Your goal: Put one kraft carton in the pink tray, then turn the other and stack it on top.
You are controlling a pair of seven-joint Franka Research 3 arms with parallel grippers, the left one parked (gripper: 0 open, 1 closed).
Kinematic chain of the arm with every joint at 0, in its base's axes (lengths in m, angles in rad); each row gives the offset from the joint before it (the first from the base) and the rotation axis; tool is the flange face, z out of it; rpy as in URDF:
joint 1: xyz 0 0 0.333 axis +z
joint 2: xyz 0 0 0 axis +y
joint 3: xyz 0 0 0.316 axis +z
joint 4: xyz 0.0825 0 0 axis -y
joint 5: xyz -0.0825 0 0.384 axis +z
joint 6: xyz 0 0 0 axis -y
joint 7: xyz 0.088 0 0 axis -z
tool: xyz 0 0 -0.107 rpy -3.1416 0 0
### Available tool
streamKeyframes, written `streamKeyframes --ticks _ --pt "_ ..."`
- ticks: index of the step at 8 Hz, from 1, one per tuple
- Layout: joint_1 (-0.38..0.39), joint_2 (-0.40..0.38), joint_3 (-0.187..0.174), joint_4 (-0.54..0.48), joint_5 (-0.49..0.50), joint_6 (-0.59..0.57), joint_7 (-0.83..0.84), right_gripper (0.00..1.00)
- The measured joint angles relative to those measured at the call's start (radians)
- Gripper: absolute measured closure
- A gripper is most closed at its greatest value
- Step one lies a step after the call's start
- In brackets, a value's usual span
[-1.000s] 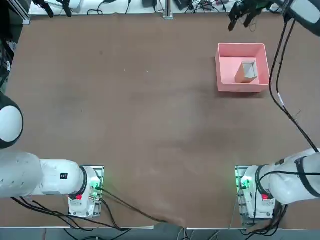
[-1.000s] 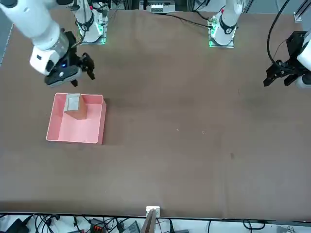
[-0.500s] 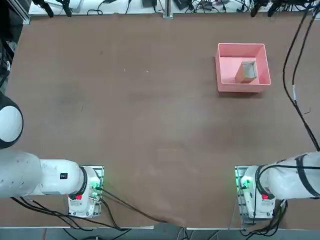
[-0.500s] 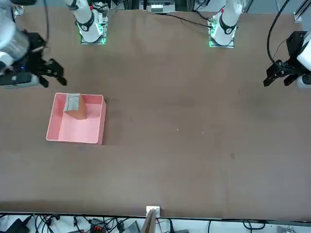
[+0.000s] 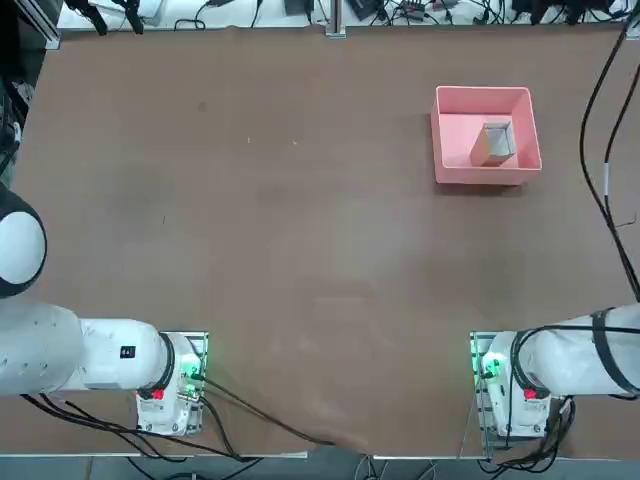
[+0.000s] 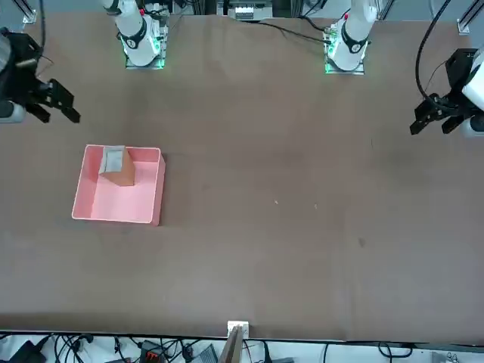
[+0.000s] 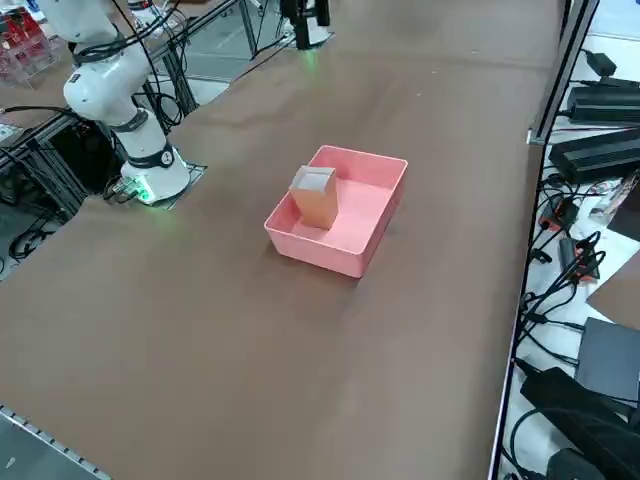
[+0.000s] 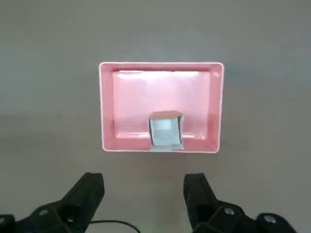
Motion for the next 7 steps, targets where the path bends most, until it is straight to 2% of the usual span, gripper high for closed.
streamKeyframes --ticks 3,7 --pt "-0.031 -0.046 0.0 0.006 0.0 -0.082 -0.01 0.0" --pt "-0.036 -0.063 -0.012 0.01 0.0 -0.103 -0.087 0.0"
